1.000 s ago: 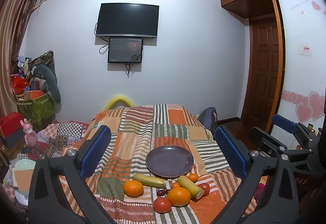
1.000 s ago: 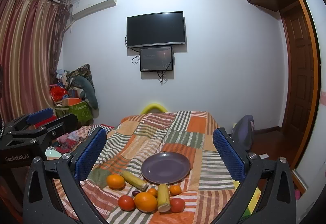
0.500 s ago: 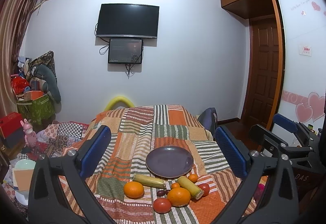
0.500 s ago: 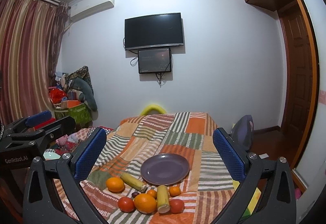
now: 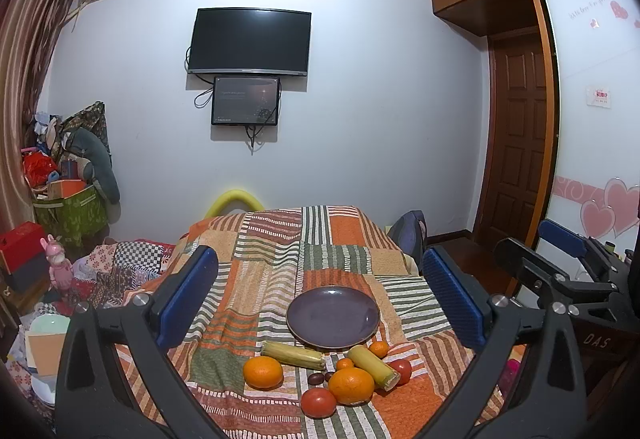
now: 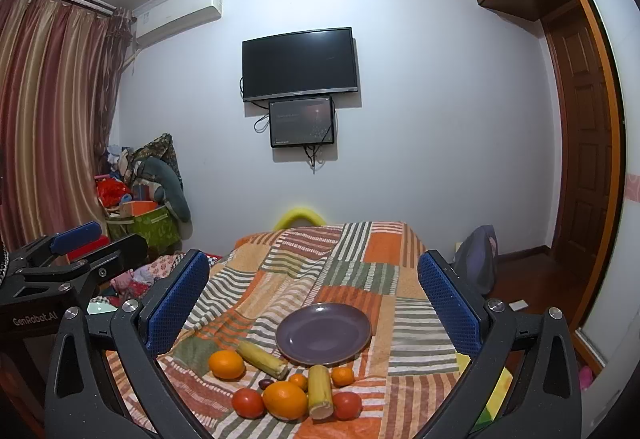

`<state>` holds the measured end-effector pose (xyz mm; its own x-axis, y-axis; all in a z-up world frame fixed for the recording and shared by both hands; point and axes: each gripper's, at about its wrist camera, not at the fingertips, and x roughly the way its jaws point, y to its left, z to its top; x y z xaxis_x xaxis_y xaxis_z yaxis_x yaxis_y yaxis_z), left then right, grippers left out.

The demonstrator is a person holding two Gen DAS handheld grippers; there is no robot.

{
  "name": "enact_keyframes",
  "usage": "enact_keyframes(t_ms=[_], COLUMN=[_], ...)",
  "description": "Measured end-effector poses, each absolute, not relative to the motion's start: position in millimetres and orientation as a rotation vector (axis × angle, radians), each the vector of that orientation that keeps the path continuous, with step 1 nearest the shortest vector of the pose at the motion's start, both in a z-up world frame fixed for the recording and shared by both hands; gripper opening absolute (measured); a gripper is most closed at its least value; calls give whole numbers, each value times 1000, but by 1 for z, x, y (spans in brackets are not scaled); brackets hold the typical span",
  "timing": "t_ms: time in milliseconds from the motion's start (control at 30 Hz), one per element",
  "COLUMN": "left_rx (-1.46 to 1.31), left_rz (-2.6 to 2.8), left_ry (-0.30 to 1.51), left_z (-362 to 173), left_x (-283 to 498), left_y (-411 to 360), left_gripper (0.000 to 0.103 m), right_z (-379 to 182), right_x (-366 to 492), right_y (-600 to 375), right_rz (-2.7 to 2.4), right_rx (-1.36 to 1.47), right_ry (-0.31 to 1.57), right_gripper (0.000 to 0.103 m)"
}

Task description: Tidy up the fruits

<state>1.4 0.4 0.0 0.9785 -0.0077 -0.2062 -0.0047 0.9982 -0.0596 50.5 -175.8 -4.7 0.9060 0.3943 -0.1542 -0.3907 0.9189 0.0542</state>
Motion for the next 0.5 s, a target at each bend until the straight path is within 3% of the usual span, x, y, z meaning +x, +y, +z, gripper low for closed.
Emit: enact_keyframes(t_ms=[500], left_rx=[-60], left_rz=[-1], left_ry=[205], left_z=[0], left_x=[0], left_y=[0], left_gripper=[103], right_z=[-4], right_x=[48], right_y=[-174], right_rz=[409], right_rx=[19], right_ry=[160], right_gripper=[103])
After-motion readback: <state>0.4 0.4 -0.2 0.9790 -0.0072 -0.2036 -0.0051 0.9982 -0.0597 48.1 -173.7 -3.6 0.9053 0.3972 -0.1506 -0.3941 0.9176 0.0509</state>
